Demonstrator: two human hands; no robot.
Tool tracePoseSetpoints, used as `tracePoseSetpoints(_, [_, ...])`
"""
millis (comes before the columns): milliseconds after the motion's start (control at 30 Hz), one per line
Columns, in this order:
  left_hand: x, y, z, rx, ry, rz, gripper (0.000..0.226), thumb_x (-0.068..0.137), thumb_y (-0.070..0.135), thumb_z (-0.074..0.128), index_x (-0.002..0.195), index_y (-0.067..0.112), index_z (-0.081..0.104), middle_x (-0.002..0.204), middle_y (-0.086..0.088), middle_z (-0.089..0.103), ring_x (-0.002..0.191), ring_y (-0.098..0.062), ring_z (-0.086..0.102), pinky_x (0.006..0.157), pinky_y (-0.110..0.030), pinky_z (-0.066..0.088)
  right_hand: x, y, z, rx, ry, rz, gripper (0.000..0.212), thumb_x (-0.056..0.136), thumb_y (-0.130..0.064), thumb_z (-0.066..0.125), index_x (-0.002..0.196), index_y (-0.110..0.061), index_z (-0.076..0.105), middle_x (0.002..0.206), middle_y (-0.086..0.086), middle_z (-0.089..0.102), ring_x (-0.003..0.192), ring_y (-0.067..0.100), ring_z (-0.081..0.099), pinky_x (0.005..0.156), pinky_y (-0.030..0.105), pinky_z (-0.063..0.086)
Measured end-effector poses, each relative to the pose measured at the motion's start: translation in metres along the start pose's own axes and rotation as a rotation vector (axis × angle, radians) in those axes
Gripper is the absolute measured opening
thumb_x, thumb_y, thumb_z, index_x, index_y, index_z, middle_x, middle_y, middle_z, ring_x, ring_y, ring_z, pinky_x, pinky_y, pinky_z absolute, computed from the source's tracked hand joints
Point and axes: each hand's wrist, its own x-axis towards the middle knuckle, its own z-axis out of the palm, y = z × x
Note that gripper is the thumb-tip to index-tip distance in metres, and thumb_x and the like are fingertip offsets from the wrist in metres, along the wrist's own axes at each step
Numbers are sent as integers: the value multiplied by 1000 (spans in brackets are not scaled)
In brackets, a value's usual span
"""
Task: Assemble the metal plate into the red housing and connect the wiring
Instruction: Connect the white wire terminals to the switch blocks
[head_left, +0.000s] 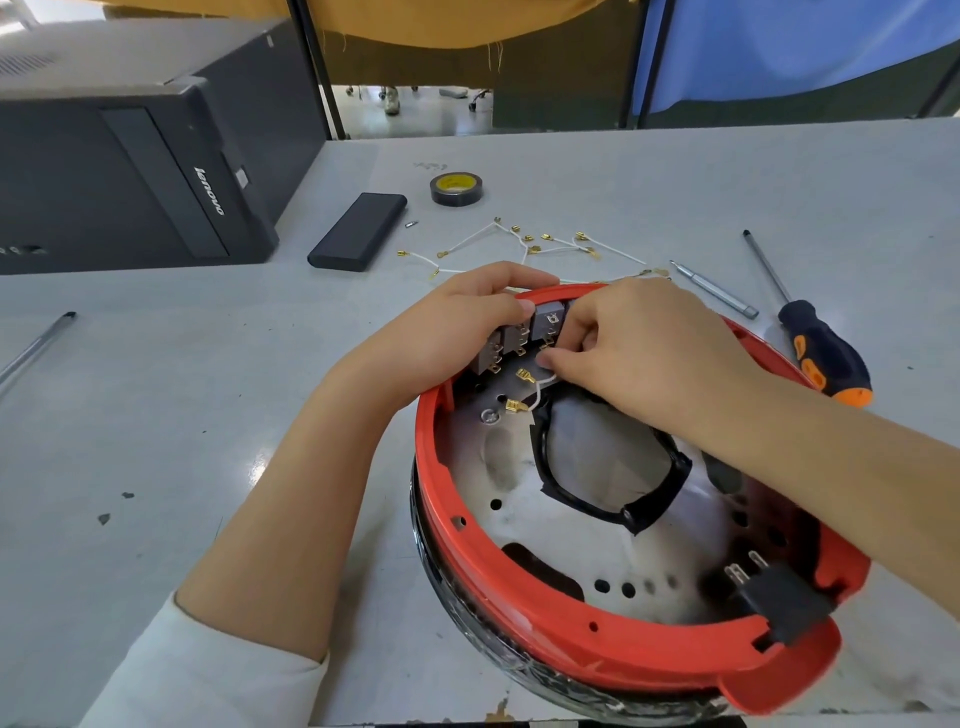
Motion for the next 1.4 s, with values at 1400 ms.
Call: tracePoseSetpoints(1400, [0, -3, -1, -88, 14, 1, 30, 98, 4, 48, 115, 20, 66, 105, -9, 74, 81, -19, 69, 74, -31, 57, -2, 14, -2, 35, -18, -84, 10, 78, -26, 62, 75, -33, 69, 51, -15, 46, 65, 12, 49, 60, 29, 42])
